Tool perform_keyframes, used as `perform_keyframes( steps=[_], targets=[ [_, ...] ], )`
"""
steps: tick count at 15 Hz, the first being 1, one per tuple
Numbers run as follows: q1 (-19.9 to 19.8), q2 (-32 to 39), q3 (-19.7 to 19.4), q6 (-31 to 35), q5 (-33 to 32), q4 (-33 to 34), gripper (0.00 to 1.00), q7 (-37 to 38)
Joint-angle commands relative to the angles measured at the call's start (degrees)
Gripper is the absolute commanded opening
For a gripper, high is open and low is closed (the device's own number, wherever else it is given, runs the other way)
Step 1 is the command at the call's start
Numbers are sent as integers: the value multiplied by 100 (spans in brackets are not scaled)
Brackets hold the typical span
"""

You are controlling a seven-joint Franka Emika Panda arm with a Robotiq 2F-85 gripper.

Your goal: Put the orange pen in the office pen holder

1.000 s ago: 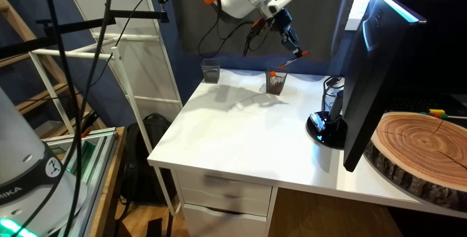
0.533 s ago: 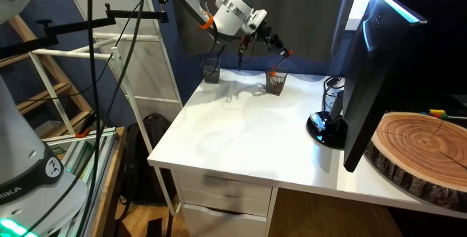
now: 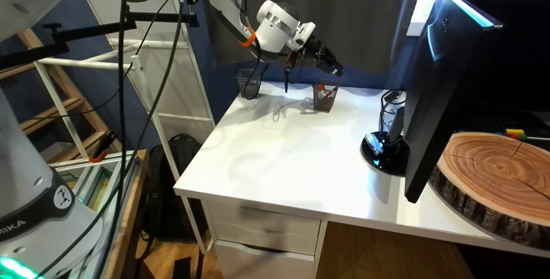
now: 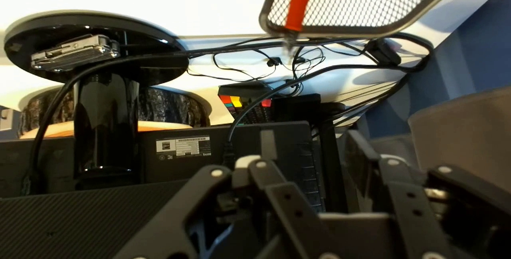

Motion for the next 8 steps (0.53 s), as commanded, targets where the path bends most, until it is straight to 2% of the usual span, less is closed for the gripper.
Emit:
perform_keyframes(
  steps=[1,2,4,7,8],
  targets=[
    [-114,-994,-89,276,148,-925,80,592],
    [-151,-1208,-115,445,129,-1139,88,782],
    [-347,-1718,-142,1211,-27,-1632,99,956],
    [-763,-2411,-185,2537,-279,-2381,100,1086],
    [-603,-1737,-229,1855,-2,-1508,100,778]
  ],
)
